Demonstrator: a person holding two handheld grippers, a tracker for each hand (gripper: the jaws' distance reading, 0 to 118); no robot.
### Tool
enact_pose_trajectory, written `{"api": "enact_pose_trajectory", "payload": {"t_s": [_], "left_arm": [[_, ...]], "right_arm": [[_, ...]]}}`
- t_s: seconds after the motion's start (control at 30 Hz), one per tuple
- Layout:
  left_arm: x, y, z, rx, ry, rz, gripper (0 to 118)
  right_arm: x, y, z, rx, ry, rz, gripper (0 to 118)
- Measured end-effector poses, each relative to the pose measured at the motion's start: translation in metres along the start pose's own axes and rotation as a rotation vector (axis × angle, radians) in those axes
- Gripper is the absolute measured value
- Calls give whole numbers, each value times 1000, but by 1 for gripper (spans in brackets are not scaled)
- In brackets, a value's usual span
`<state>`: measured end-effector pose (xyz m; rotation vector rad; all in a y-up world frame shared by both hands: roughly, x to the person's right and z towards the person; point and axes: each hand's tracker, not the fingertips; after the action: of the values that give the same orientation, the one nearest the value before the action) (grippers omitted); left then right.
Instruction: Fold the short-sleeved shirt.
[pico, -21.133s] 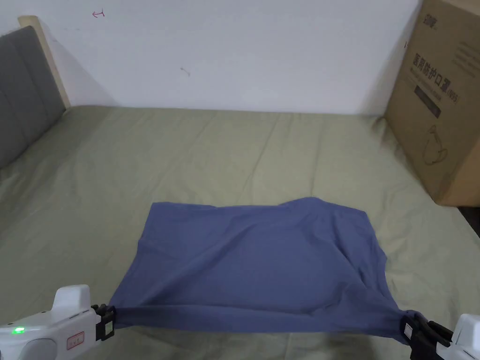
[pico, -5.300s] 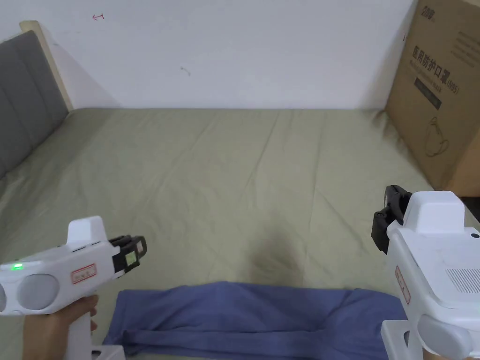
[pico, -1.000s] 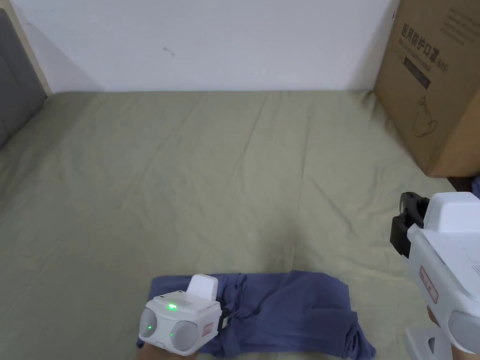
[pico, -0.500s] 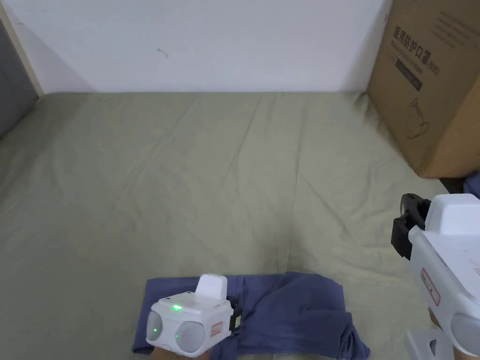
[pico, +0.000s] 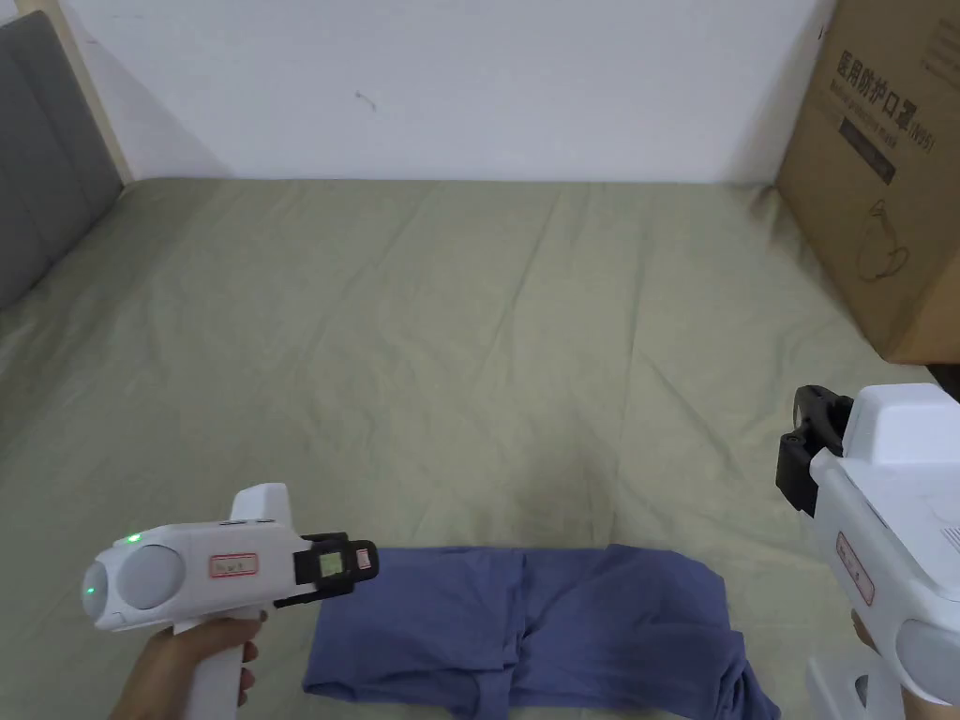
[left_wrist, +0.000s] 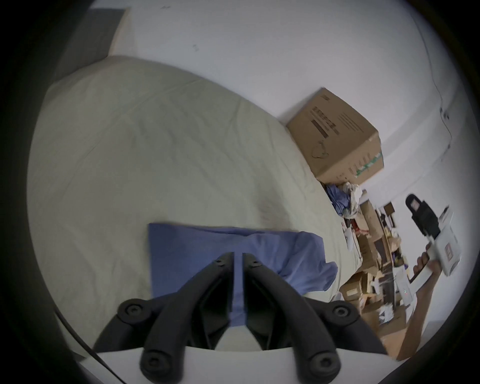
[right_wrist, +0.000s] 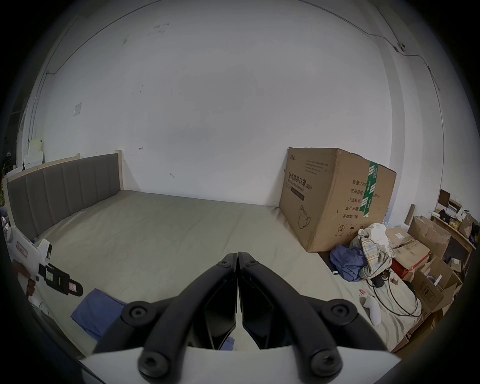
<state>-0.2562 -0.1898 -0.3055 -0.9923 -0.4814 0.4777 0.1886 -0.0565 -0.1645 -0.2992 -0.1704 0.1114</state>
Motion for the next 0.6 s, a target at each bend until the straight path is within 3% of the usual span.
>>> {"api": "enact_pose_trajectory", "payload": {"t_s": [0.03,0.1,0.17,0.3,0.43,0.5,0.6], "left_arm": [[-11,1,-1,-14,6,32,35],[-31,0,-4,-33,35,86,76],[-45,-2,-8,-47,51,102,106],[-68,-10,-20,-69,23,130,108],[-79,-17,-36,-103,-28,169,101],[-80,-17,-43,-65,-46,154,82],[-77,-20,-56,-96,-47,143,65]], "right_arm": [[-1,0,-1,-2,2,1,0],[-2,-1,-2,-8,4,4,0],[-3,-2,-3,-14,5,8,0],[-4,-3,-5,-25,0,17,0],[-3,-3,-7,-37,-9,25,0],[-3,-4,-7,-42,-14,27,0],[-2,-6,-8,-52,-20,31,0]]}}
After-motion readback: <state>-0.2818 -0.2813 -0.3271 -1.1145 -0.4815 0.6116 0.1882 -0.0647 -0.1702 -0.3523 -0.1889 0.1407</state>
